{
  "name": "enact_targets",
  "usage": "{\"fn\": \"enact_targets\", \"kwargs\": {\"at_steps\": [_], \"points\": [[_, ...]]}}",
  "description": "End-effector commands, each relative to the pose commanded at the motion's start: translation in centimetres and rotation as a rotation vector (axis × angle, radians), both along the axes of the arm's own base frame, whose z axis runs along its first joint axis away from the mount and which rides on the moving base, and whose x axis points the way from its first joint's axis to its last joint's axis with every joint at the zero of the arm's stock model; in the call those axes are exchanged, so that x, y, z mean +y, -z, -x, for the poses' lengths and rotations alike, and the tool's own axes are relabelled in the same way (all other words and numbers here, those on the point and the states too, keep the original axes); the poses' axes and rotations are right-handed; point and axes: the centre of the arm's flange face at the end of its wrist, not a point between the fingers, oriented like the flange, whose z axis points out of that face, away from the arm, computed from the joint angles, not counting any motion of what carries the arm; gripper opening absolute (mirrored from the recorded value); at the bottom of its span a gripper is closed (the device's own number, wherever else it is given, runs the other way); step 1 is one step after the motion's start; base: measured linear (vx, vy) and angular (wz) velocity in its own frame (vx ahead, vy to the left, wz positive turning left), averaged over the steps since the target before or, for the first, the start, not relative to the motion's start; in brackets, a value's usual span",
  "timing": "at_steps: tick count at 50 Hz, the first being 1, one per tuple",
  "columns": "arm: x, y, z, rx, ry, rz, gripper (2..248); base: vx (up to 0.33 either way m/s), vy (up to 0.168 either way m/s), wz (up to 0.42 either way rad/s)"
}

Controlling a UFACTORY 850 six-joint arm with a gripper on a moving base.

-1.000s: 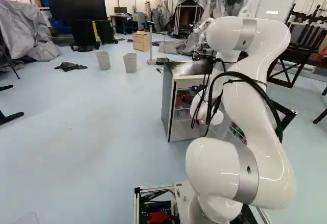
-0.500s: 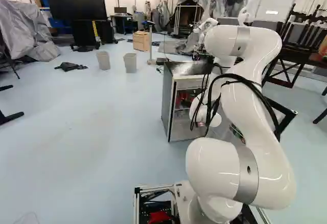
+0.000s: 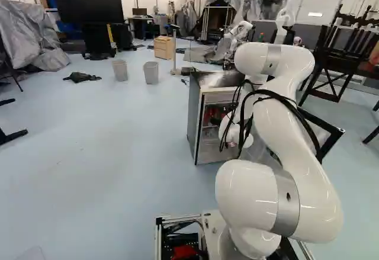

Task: Grab a drink from the fridge

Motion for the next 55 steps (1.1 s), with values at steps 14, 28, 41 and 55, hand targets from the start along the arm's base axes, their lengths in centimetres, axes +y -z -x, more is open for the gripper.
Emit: {"fn": "enact_targets", "kwargs": {"at_steps": [14,28,41,55], "points": [[-1.5,2.6,-2.3,-0.021,0.009,0.009,247,0.0,0.0,0.0],[-3.1,5.4,-4.7,-0.049,0.017,0.021,247,0.0,0.0,0.0],[-4.5,7.3,-6.8,-0.079,0.023,0.036,247,0.0,0.0,0.0],[-5.4,8.3,-9.0,-0.104,0.022,0.052,247,0.0,0.0,0.0]]}}
